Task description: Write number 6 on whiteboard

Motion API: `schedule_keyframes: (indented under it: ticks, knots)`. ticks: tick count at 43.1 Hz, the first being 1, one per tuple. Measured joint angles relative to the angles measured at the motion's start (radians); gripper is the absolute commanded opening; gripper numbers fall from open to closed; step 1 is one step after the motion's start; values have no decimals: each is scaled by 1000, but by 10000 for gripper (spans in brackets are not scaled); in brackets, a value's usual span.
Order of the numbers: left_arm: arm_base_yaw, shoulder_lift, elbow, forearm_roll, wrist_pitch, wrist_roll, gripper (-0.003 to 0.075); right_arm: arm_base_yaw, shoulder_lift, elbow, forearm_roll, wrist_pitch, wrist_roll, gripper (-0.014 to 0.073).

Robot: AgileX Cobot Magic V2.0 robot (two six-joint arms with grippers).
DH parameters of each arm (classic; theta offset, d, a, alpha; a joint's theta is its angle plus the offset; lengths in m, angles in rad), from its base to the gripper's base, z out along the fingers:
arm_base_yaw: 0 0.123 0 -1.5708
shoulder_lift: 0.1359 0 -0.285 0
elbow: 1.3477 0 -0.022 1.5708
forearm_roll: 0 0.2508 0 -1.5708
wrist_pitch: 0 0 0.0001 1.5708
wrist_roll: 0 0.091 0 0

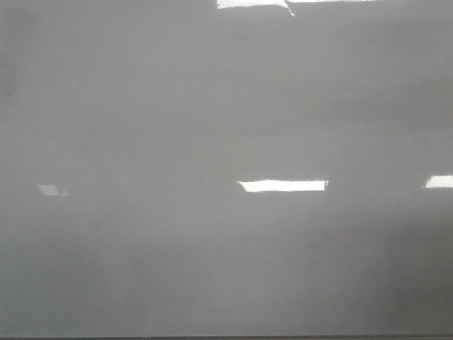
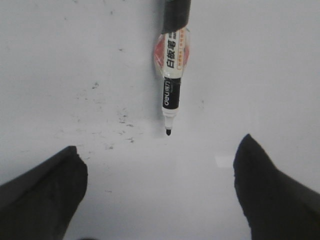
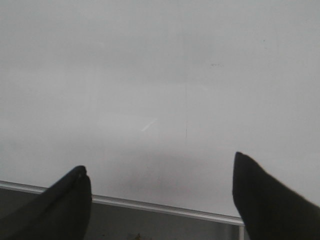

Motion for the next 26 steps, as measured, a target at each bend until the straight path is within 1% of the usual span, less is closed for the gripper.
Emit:
schedule_keyframes:
  ticks: [15,26]
  knots:
    - [-2,224,-82,-15,-70,0,586,0,0,0,0,0,0,601]
    - [-40,304,-94,-20,-149,0,585,0,0,0,0,-2,0,601]
